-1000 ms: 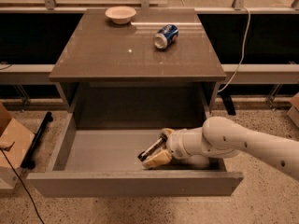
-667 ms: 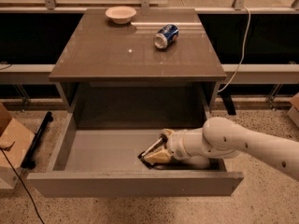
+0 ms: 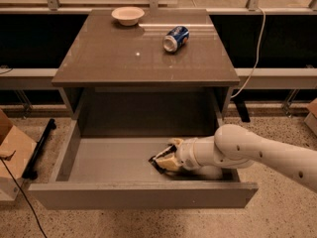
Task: Pick rxbar chocolate from top drawer and place on counter
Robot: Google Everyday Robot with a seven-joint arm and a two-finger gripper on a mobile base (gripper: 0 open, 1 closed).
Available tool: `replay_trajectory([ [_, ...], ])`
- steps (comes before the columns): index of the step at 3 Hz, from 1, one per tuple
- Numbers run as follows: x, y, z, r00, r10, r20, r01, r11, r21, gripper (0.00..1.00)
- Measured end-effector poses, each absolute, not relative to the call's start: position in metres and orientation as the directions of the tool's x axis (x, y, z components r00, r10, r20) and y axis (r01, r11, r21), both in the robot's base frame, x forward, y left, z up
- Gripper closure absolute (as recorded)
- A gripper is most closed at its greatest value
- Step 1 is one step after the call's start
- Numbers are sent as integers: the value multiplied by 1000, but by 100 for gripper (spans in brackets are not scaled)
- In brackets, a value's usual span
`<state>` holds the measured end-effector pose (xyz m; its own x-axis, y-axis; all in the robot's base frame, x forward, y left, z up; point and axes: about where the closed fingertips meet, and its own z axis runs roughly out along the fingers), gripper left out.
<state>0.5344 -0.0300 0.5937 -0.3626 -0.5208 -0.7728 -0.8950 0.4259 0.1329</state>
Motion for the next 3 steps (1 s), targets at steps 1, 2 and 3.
replay_trajectory([
  [1,543,-28,629,-316,-495,-809,-902,422,95,100],
  [2,555,-23,679,-241,-463,-853,-917,397,43,100],
  [3,563,-20,730,-158,-430,-889,-933,360,-8,100],
])
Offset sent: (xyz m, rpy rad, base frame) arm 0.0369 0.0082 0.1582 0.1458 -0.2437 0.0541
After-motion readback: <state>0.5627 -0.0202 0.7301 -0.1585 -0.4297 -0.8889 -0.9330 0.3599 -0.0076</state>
